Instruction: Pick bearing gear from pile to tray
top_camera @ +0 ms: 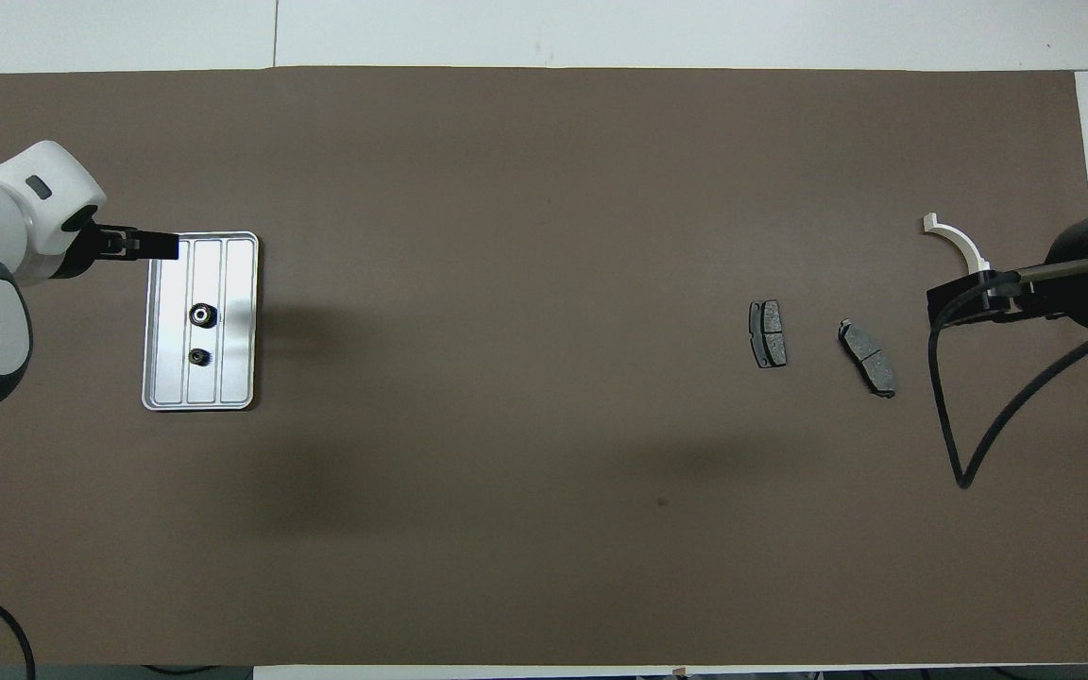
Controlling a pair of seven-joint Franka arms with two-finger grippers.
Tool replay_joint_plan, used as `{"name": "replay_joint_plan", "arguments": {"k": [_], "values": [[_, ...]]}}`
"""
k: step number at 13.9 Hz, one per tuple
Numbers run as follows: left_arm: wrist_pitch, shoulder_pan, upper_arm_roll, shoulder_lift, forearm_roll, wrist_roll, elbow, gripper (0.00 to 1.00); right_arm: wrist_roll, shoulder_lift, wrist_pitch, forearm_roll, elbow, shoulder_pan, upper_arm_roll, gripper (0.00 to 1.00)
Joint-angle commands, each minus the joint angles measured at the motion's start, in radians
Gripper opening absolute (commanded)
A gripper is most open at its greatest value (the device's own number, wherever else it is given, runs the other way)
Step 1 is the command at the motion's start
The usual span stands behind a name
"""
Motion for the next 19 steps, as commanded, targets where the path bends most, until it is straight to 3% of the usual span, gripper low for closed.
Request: {"name": "replay_joint_plan", "arguments": {"k": [1, 5, 8, 14, 19], "values": [[-0.138, 0.029, -0.006, -0.084, -0.011, -0.009, 0.027, 1.00, -0.024, -0.014, -0.001, 0.026, -0.008, -0.008, -0.003, 1.00], [-0.443, 0.047, -0.008, -0.178, -0.011, -0.032, 0.088, 1.00, -0.024, -0.014, -0.001, 0.026, -0.008, -0.009, -0.003, 1.00], [-0.581, 0.032, -0.019, -0.215, -0.008, -0.092, 0.091, 1.00, -0.022, -0.014, -0.001, 0.026, -0.006, -0.008, -0.003, 1.00], [-0.735, 0.020, -0.089, -0.250, -0.009, -0.200, 0.088, 1.00, -0.022, -0.014, -0.001, 0.026, -0.008, -0.006, -0.003, 1.00], [-0.718, 0.029, -0.088, -0.212, -0.012, -0.191, 0.166, 1.00, -0.022, -0.014, -0.001, 0.026, -0.008, -0.008, -0.003, 1.00]]}}
